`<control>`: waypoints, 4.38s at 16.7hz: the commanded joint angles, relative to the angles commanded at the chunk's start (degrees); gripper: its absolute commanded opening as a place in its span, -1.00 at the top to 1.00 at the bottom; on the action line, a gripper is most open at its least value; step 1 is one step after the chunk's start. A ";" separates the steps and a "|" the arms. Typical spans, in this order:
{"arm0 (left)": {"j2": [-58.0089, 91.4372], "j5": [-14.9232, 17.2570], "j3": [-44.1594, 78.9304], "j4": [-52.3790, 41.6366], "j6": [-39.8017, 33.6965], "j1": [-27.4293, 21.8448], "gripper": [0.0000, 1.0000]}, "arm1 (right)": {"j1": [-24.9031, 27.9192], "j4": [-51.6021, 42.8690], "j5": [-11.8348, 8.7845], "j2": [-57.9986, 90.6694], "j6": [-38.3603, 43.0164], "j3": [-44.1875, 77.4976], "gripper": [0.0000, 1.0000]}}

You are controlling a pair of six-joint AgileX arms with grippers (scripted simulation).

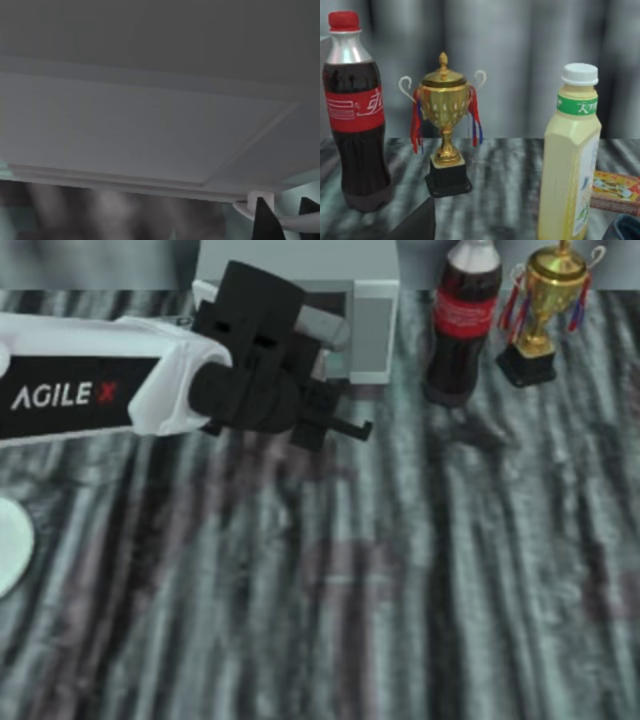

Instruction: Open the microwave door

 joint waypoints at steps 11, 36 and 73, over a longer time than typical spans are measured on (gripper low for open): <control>-0.05 0.10 -0.11 0.02 0.15 0.06 1.00 | 0.00 0.00 0.00 0.00 0.00 0.00 -1.00; -1.70 3.33 -2.40 0.49 3.90 1.46 1.00 | 0.00 0.00 0.00 0.00 0.00 0.00 -1.00; -3.17 6.66 -4.36 0.56 7.82 3.01 1.00 | 0.00 0.00 0.00 0.00 0.00 0.00 -1.00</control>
